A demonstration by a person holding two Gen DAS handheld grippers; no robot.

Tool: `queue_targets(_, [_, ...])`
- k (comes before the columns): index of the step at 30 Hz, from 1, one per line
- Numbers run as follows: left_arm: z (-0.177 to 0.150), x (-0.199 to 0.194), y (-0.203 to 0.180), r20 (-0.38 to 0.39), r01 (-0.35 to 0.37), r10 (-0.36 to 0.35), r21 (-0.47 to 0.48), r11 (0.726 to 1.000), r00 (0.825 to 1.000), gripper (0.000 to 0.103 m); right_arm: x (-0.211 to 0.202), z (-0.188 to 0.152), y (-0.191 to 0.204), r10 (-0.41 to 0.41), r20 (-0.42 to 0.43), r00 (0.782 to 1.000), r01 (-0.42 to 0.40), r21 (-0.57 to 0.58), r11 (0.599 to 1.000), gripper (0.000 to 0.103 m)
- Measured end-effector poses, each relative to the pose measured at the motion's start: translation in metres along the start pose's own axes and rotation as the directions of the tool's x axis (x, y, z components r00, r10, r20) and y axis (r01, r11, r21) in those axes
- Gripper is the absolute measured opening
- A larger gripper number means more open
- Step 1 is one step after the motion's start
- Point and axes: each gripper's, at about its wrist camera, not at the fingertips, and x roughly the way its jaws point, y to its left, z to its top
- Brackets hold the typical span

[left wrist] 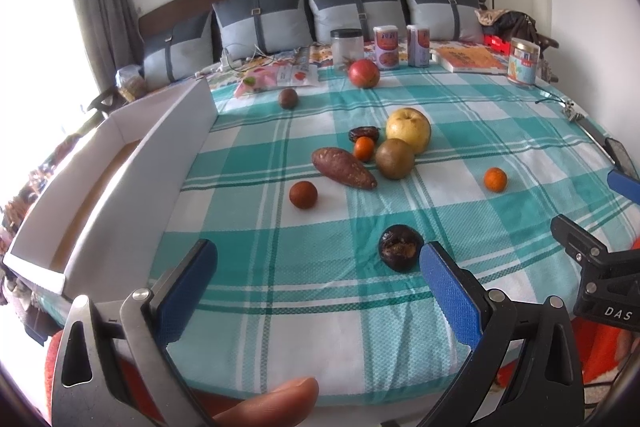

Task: Organize fruits

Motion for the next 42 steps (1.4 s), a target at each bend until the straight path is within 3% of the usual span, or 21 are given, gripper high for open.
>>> queue_targets(42, [-0.0033,0.0066,0.0015,-0.015,-0.003,0.003,-0.001,1.0,1.0,0.102,0.0053,-0.002,0.0021,0.009,-0.023,1.0,-0.009,-0.012,1.0,0.103])
